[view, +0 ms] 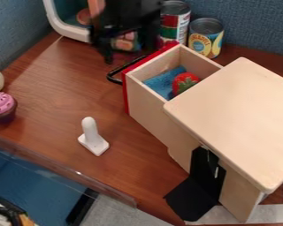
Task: Put the red object in the drawer
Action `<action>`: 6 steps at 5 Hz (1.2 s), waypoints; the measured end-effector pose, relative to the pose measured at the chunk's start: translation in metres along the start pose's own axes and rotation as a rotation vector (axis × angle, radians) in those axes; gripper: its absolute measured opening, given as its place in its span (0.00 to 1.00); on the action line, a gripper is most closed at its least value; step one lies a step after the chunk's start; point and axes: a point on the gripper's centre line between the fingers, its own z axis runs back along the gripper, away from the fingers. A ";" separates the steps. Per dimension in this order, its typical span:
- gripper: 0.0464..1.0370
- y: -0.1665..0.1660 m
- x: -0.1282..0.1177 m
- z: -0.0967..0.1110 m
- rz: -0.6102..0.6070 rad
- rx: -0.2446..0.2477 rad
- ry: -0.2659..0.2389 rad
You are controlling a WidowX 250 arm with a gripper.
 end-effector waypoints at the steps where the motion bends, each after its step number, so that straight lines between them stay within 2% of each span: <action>1: 0.96 0.013 0.004 0.001 -0.092 0.033 0.012; 2: 0.96 0.027 0.013 0.015 -0.127 0.003 0.028; 6: 0.96 0.027 0.013 0.016 -0.134 -0.001 0.030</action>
